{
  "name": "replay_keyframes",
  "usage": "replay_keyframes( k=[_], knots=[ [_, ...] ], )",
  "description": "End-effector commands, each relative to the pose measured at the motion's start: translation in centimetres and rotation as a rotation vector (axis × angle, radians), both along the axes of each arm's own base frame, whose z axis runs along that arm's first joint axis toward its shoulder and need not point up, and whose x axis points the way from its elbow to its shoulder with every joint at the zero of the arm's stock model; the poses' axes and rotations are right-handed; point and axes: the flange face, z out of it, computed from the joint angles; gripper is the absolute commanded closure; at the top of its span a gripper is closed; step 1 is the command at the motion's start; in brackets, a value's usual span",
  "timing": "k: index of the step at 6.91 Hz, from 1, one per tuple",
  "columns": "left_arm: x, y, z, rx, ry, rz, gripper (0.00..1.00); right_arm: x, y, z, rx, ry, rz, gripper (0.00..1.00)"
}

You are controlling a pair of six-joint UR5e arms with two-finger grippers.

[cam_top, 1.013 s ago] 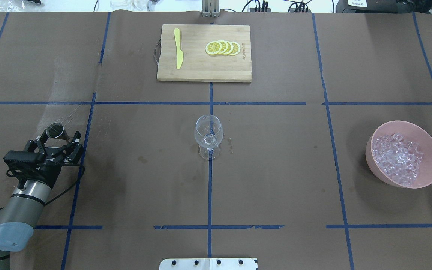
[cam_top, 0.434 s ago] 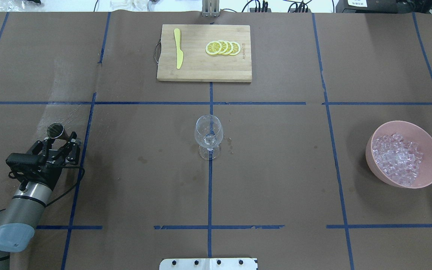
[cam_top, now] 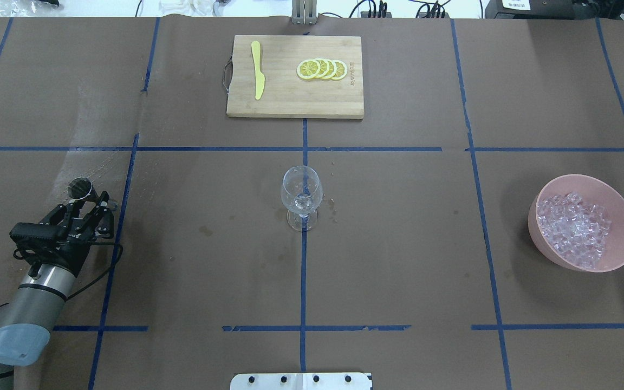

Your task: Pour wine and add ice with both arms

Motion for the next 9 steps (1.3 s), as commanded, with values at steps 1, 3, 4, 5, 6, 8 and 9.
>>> replay_keyframes(
  k=[1, 3, 4, 5, 6, 8, 9],
  knots=[
    [0.07, 0.10, 0.00, 0.000, 0.000, 0.003, 0.54, 0.00, 0.06, 0.09, -0.002, 0.000, 0.000, 0.00],
    [0.22, 0.29, 0.00, 0.000, 0.000, 0.007, 0.63, 0.00, 0.06, 0.17, -0.004, 0.000, 0.000, 0.00],
    [0.26, 0.35, 0.00, 0.000, 0.000, 0.009, 0.63, 0.00, 0.06, 0.25, -0.005, 0.000, 0.000, 0.00],
    [0.26, 0.35, -0.07, 0.000, 0.002, 0.009, 0.63, 0.00, 0.00, 0.18, -0.004, 0.000, 0.000, 0.00],
    [0.25, 0.36, -0.09, 0.000, 0.003, 0.009, 0.63, 0.00, 0.00, 0.18, -0.004, 0.000, 0.000, 0.00],
    [0.23, 0.35, -0.03, 0.001, 0.003, 0.008, 0.79, 0.00, -0.07, 0.12, -0.002, 0.000, 0.000, 0.00],
    [0.10, 0.30, 0.02, 0.002, 0.000, 0.005, 0.97, 0.00, -0.07, 0.04, -0.001, 0.000, 0.000, 0.00]
  ],
)
